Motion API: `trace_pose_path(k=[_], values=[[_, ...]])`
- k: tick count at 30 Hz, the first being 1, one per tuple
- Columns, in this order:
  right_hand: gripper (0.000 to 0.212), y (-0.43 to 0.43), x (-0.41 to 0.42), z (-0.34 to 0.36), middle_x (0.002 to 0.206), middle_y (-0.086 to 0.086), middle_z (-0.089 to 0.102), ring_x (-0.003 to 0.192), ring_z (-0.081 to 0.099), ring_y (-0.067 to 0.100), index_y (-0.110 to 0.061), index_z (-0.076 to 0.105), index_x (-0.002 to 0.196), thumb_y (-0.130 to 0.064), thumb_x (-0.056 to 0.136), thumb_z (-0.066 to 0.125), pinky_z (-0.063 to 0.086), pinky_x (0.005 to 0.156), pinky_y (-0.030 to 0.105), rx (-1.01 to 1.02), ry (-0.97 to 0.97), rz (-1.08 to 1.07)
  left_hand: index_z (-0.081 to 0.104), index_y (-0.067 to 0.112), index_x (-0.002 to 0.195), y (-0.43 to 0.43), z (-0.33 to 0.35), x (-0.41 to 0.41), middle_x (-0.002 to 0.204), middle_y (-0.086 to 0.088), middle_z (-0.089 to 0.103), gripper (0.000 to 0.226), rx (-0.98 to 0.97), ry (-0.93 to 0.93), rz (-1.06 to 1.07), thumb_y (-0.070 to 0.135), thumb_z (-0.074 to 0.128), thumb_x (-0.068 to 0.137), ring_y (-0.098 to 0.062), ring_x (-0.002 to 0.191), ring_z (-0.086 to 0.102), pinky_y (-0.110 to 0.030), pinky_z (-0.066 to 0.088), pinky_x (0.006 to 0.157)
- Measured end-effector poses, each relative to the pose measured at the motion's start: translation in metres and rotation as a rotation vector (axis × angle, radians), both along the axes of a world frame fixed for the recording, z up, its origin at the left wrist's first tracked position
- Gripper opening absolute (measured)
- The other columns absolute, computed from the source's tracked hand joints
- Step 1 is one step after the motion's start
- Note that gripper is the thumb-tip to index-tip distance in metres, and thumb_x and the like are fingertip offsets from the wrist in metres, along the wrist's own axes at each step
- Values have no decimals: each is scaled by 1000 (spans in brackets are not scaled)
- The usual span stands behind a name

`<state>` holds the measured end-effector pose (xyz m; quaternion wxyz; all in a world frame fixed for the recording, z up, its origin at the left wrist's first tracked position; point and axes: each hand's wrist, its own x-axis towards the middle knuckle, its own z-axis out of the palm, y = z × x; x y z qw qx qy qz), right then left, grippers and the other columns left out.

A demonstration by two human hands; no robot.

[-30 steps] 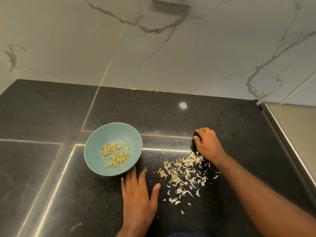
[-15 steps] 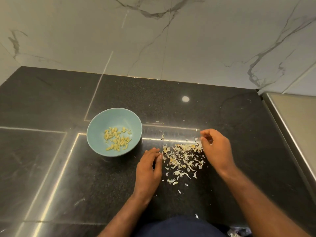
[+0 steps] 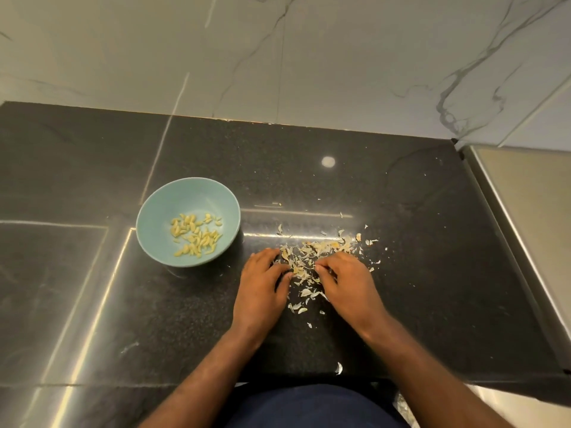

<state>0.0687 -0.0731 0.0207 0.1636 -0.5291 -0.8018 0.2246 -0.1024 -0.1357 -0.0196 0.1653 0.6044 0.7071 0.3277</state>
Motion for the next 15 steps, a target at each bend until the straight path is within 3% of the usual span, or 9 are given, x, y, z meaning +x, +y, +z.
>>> trace_pose_path(k=[2,5,8,12,15], values=[[18,7,-8,-1,96,-3,66,89,56,10,-16,73,108,-24,99,60,50,84,31,24,19,-26,76,15,103,0,-1,-1,129,-2,64,14,29,-61,23,18,71,90,-15,126,52,-30,28,116],[19,20,-16,1,96,-1,64,88,56,13,-15,72,105,-27,99,59,50,80,33,41,-21,-75,76,13,99,-1,1,-2,124,1,66,10,54,-171,75,18,70,91,-10,122,53,-38,40,111],[19,33,-19,2,98,1,63,88,57,16,-14,71,105,-28,98,60,49,78,33,-7,-100,-114,75,13,97,-1,3,-2,124,2,67,11,46,-196,93,20,69,92,-5,122,52,-40,41,111],[18,38,-17,3,96,0,64,87,60,17,-15,72,97,-19,101,55,51,78,34,-46,-151,-94,75,13,99,-2,8,-2,124,2,66,12,37,-180,96,20,67,93,0,120,48,-32,38,112],[14,40,-7,7,91,-5,65,81,61,11,-13,68,100,-14,102,54,49,69,25,-163,63,-183,75,13,100,-2,11,-1,122,3,66,12,22,-170,91,20,66,94,4,117,47,-12,31,105]])
